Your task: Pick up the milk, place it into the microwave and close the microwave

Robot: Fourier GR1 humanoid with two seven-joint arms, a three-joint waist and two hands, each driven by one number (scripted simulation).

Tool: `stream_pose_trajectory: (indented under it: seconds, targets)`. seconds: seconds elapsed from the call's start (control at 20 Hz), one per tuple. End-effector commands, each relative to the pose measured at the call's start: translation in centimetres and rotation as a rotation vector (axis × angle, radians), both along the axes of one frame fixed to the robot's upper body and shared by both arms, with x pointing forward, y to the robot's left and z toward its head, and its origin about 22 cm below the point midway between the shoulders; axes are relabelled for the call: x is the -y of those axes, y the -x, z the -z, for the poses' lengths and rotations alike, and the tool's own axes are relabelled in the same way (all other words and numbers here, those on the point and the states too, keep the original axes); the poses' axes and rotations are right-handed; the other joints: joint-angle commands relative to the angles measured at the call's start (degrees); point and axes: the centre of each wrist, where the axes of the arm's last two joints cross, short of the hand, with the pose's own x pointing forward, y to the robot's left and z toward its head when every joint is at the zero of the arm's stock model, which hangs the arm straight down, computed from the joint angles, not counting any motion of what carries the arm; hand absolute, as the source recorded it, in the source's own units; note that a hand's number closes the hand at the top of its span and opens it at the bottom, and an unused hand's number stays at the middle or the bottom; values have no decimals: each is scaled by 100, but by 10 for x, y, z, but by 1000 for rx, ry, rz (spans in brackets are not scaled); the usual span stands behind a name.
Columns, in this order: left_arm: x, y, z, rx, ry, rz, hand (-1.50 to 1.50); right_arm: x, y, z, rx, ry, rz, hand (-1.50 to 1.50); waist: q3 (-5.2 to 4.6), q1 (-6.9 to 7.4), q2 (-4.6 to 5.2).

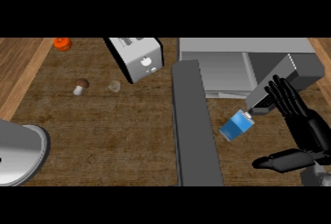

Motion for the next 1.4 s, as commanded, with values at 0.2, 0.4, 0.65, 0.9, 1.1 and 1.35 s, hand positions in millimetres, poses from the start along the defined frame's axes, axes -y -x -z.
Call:
stream_pose_trajectory:
  seconds: [0.2, 0.4, 0.65, 0.9, 1.1, 1.35]
  targets:
    - [2, 18, -10, 81, 50, 36, -150, 16, -12, 69, -96, 63, 67, -150, 4, 42, 10]
    - [-2, 26, -11, 59, 53, 30, -150, 46, -20, 94, -99, 83, 81, -150, 9, 81, 23]
    - [-16, 32, -8, 64, 32, 28, -150, 49, -13, 130, -106, 123, 59, -150, 8, 73, 17]
    - [-26, 34, -9, 72, 45, 31, -150, 30, -22, 156, -107, 188, 52, -150, 9, 86, 25]
    - [-21, 34, -18, 73, 35, 46, -150, 43, -25, 165, -108, 185, 38, -150, 15, 98, 37]
    - [-19, 33, -14, 75, 60, 54, -150, 25, -24, 186, -100, 128, 24, -150, 20, 111, 53]
